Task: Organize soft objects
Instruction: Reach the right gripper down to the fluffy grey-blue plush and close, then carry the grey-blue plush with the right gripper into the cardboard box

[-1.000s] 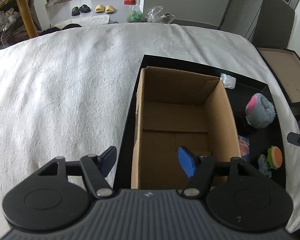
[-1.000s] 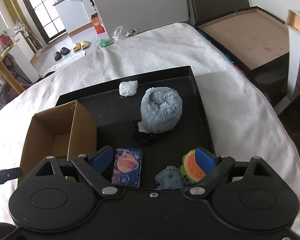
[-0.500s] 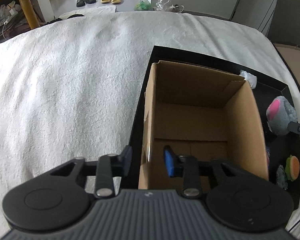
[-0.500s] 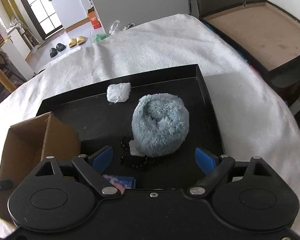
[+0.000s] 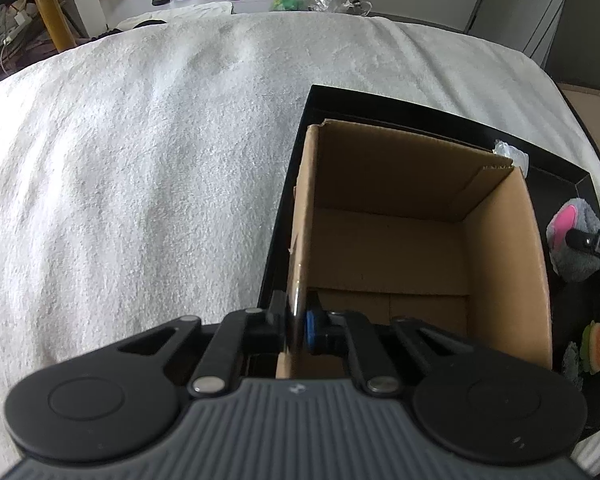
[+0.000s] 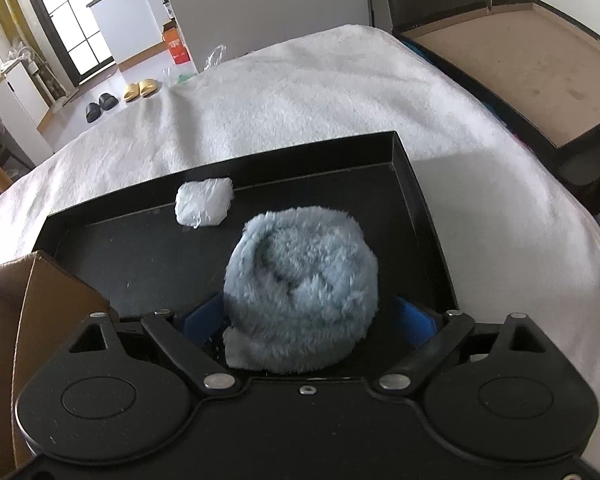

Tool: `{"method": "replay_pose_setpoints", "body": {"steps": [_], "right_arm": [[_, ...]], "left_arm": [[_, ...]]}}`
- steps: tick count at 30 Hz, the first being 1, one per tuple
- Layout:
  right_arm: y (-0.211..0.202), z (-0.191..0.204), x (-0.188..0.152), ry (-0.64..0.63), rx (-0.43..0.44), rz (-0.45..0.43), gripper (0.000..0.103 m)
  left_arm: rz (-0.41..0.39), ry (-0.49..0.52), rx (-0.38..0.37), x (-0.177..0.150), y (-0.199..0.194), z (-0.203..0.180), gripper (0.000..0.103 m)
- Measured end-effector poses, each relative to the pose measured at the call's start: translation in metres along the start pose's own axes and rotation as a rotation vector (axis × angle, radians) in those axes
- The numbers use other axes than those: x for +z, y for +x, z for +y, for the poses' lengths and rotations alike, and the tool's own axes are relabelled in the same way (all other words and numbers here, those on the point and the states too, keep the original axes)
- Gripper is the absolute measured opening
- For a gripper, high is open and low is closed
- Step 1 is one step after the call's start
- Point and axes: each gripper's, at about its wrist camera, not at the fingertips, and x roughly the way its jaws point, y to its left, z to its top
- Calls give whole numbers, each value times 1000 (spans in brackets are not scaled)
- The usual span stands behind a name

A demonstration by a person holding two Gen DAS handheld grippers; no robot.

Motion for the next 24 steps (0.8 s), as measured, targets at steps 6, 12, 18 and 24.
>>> {"method": "replay_pose_setpoints", "body": {"steps": [6, 12, 18, 24], "right_arm": [[-6, 1, 2, -8, 6, -33, 65], [-20, -2, -1, 7, -6, -35, 60], [-44, 1, -7, 3, 2, -40, 60], [-73, 10, -11, -9, 46, -50, 60]], "left_arm": [[0, 16, -2, 0, -1, 0, 9], [-17, 33, -8, -3, -5, -2, 9], [-22, 23, -24, -10, -9, 6, 9], [-28, 42, -21, -16, -16, 9, 9]]}}
